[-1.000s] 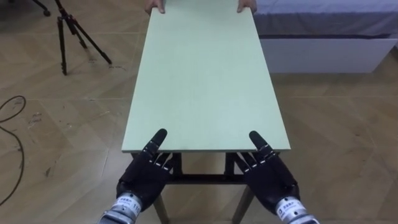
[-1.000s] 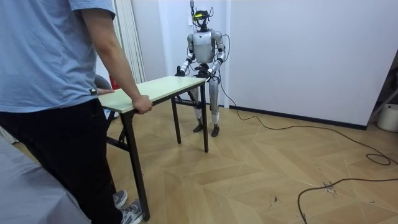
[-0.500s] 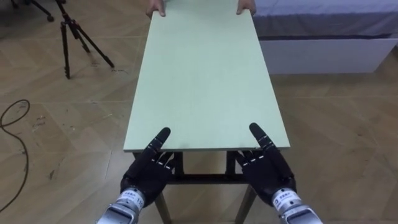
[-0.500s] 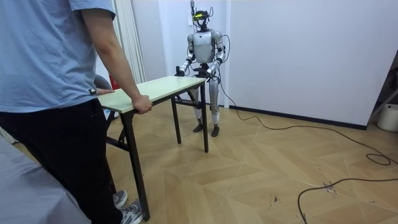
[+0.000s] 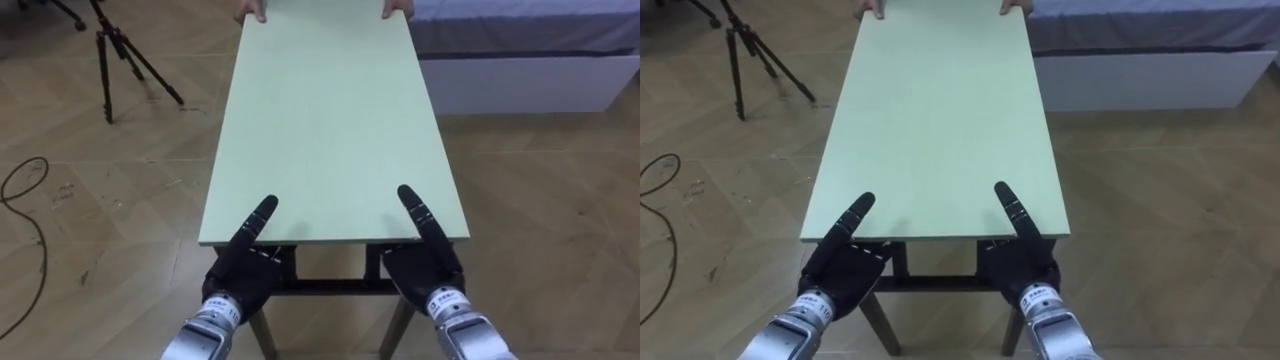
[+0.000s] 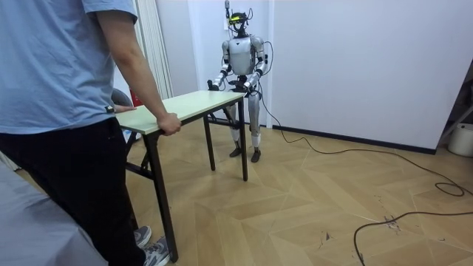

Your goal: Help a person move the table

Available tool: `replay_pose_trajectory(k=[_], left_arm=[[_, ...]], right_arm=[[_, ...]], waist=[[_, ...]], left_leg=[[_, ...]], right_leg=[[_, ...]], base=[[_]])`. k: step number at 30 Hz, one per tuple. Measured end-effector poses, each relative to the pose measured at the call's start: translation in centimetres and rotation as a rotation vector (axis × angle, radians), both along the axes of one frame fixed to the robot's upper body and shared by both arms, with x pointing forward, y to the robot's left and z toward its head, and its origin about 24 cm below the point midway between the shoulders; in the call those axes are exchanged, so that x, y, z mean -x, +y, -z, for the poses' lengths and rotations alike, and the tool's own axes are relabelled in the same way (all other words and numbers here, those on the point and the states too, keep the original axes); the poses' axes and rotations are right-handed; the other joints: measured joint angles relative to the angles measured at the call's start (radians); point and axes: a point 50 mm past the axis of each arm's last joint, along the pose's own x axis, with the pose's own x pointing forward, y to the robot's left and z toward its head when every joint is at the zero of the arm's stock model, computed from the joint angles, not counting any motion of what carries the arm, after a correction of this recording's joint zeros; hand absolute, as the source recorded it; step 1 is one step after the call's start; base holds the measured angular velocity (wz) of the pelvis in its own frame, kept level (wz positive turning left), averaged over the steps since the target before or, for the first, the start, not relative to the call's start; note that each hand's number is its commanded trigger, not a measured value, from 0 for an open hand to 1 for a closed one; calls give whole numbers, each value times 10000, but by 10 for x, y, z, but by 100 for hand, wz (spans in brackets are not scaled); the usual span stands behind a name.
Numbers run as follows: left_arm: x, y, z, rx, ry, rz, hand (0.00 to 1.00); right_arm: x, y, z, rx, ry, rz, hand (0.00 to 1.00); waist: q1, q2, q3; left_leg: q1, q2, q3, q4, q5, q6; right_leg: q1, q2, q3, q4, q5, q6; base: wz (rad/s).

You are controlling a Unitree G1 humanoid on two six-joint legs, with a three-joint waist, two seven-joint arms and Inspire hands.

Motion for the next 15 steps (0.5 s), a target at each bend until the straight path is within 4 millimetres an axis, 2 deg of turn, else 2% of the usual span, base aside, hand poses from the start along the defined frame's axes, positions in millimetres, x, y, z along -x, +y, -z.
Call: replay_pose_trajectory(k=[1,4,5,6,15], left_arm=[[0,0,0,21,11,-25,100],[-1,-1,-1,354,5,-323,100],[-1,-1,-1,405,4,-356,100],[-3,-2,0,551,41,-434,100],[-5,-10,12,584,1092,-670,100]], right_arm=[[0,0,0,-14,-5,6,0],[0,1,0,-21,-14,-3,0],[0,1,0,-23,-16,-3,81],[0,1,0,-24,-19,3,100],[1,2,3,25,190,95,100]], waist=[[0,3,2],[5,8,4],[1,10,5],[7,13,4],[-31,20,-1]], left_leg=[[-12,-2,-6,17,0,0],[-36,-2,-20,39,0,0],[-52,-1,-20,41,0,0],[-83,-2,-21,48,0,1],[-166,-3,-6,94,0,1]], right_leg=[[0,-3,1,0,0,0],[-3,-4,-3,1,0,0],[-2,-4,-6,2,0,0],[2,-4,-15,5,0,0],[-86,-12,-24,3,0,0]], base=[[0],[0],[0],[4],[1]])
